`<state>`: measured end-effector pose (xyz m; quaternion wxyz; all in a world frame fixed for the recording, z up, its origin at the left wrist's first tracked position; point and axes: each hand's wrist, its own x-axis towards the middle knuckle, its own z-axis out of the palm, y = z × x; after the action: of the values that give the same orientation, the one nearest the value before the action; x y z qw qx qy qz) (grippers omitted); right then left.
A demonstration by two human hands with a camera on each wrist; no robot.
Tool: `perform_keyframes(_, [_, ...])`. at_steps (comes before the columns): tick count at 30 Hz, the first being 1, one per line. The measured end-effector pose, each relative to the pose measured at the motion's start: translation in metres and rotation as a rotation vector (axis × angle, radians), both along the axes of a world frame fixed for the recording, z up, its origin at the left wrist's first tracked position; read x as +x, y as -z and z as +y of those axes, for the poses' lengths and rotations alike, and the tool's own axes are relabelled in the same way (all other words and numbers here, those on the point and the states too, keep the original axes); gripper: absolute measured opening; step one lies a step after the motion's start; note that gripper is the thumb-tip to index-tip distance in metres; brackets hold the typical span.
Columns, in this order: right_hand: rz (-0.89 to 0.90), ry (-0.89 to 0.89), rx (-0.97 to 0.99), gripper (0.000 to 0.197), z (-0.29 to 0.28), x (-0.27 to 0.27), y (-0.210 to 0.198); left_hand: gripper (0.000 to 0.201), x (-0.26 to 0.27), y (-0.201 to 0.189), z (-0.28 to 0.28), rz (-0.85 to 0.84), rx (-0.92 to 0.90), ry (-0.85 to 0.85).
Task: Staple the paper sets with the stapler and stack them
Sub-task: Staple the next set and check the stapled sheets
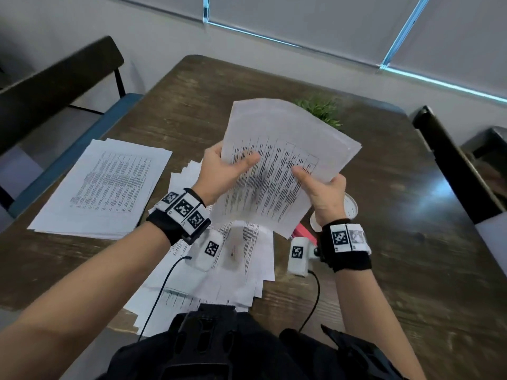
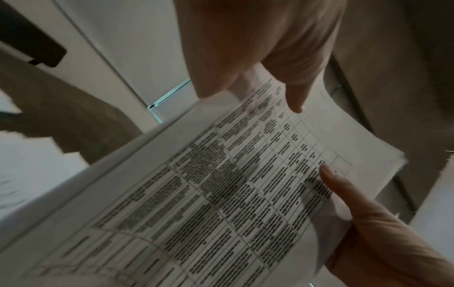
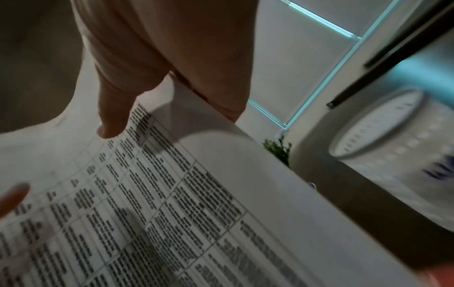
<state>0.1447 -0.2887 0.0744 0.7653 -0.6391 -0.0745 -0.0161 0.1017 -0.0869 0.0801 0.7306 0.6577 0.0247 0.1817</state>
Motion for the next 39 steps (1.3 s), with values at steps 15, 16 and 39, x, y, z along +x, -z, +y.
perform_keyframes(15, [-0.138, 0.038, -0.089, 0.017, 0.02, 0.006, -0.033, 0.017, 0.008, -0.034, 0.016, -0.085, 0.139, -0.097])
perform_keyframes(16, [-0.152, 0.045, -0.076, 0.016, 0.022, 0.005, -0.036, 0.017, 0.008, -0.037, 0.016, -0.101, 0.144, -0.103])
perform_keyframes(39, [-0.036, 0.036, -0.077, 0.025, 0.037, 0.01, 0.006, 0.034, 0.017, 0.015, 0.042, 0.167, 0.139, -0.122])
